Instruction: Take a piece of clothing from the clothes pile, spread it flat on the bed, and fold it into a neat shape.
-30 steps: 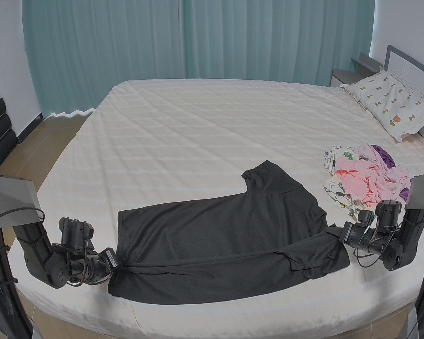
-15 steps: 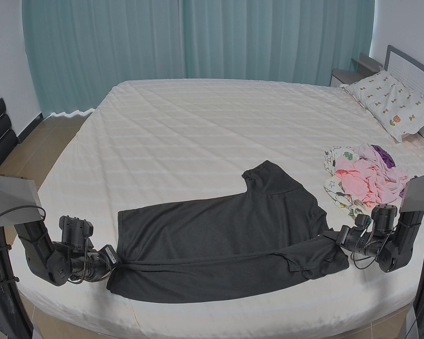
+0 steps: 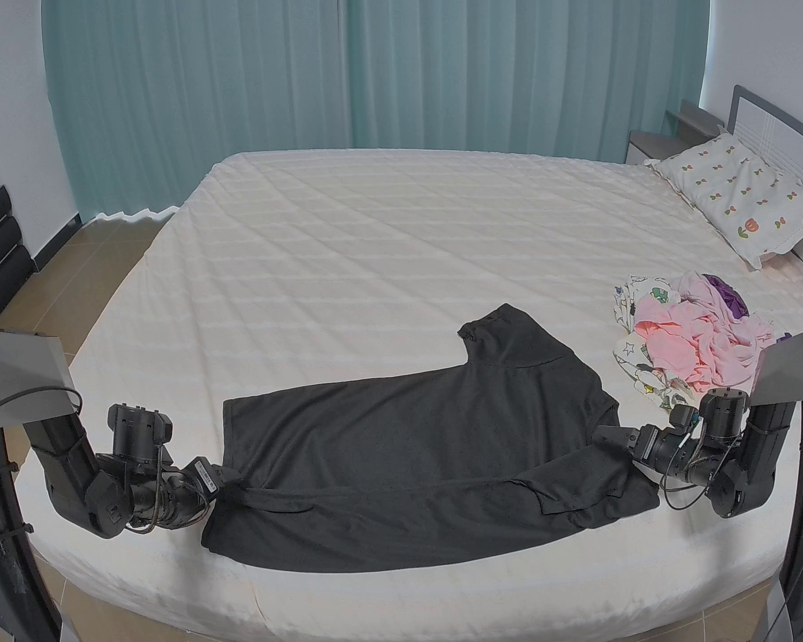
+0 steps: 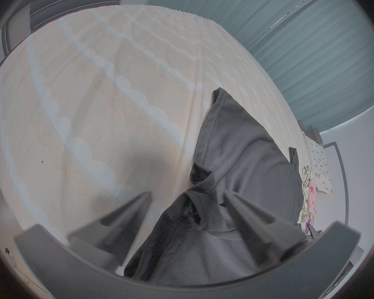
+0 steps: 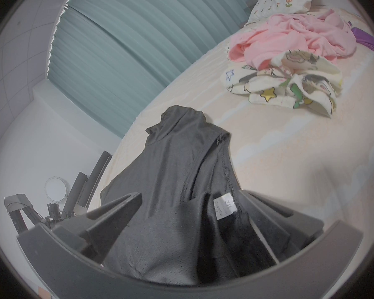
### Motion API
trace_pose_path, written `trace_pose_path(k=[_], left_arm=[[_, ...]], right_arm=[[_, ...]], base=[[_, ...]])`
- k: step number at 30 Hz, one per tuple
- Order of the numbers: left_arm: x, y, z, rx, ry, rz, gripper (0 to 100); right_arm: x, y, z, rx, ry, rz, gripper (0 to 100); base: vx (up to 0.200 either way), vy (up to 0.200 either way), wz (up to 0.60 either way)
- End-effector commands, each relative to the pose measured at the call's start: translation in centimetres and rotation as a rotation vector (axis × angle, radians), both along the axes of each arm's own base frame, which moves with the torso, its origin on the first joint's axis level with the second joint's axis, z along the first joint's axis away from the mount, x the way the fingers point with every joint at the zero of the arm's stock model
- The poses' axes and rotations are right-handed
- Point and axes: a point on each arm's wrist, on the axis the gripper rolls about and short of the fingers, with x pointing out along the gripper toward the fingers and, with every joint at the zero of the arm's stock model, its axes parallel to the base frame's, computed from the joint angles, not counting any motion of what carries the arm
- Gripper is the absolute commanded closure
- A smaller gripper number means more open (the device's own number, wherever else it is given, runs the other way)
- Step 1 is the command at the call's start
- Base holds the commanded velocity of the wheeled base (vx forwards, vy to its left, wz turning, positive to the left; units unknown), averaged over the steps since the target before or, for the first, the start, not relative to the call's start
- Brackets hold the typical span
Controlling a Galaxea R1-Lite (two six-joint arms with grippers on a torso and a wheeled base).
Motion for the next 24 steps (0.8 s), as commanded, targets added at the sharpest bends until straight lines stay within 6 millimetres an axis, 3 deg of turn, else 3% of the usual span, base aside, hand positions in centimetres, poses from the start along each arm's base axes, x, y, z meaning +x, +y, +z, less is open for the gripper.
trace_pose_path(k=[1, 7, 11, 17, 24], left_arm=[[-0.1, 0.1, 1.1, 0.000, -0.038, 0.003, 0], [-1.2, 0.9, 4.9, -0.002, -0.150, 0.018, 0], [-1.6, 0.7, 4.7, 0.001, -0.113, 0.011, 0], [-5.2, 0.6, 2.8, -0.011, 0.005, -0.099, 0], [-5.1, -0.1, 2.9, -0.035, -0.028, -0.130, 0]], right_arm=[[-0.2, -0.3, 0.1, 0.007, -0.007, -0.013, 0], [-1.0, -0.9, 2.8, -0.029, -0.061, -0.142, 0], [-1.6, -0.6, 2.9, -0.050, -0.049, -0.181, 0], [-3.1, -0.2, 3.0, -0.017, 0.011, -0.211, 0], [-3.9, 0.4, 2.9, 0.020, 0.043, -0.212, 0]], base=[[0.000, 0.000, 0.00], [0.000, 0.000, 0.00], [0.000, 0.000, 0.00], [0.000, 0.000, 0.00], [0.000, 0.000, 0.00]])
